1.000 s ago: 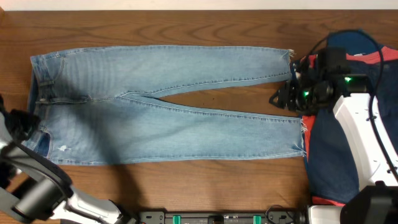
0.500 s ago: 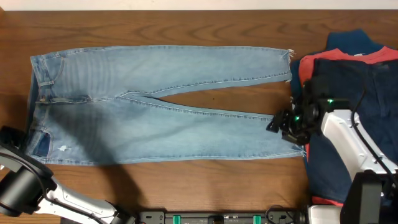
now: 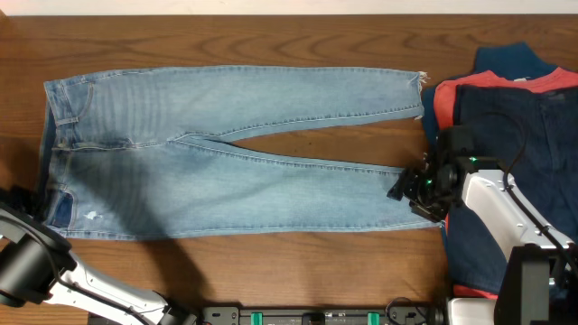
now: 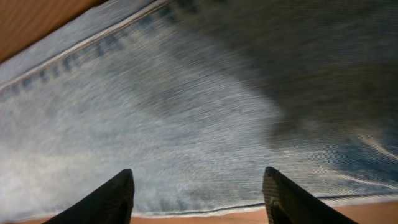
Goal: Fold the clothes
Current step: 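Grasp the waistband with the left gripper and the leg hems with the right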
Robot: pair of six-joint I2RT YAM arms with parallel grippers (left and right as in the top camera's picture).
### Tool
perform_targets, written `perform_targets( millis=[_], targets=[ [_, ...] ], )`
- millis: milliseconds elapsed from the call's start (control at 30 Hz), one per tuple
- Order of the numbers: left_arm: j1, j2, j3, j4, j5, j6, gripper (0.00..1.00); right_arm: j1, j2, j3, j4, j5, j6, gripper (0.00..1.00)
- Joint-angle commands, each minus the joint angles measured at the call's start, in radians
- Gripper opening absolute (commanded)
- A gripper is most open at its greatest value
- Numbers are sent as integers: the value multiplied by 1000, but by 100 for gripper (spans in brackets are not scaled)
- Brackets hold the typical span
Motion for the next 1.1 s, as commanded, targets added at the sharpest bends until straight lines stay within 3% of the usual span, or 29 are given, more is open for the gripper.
perform_targets(
  millis=[0,67,200,333,467,567,633,800,1067],
  targets=[
    [9,62,-7,11,-28,27,15,8,2,-26,-3,67,87,66],
    [10,62,-7,10,-28,27,6,8,2,-40,0,76,113,66],
    [11,62,-6,7,-28,27,6,8,2,-81,20,80,148,66],
    [11,61,-6,6,-27,26,6,8,2,-124,28,81,190,59],
    [11,57,-6,6,-27,22,6,8,2,-159,75,81,207,45],
    [11,50,-6,6,-20,18,6,8,2,-164,80,59,233,46],
    [11,47,-6,5,-19,14,6,8,1,-164,77,-7,174,49],
    [11,46,-6,9,-20,15,6,-8,1,-164,-5,12,144,48],
    [11,46,-6,10,-20,14,6,-29,-10,-164,-35,-111,124,50]
  ],
)
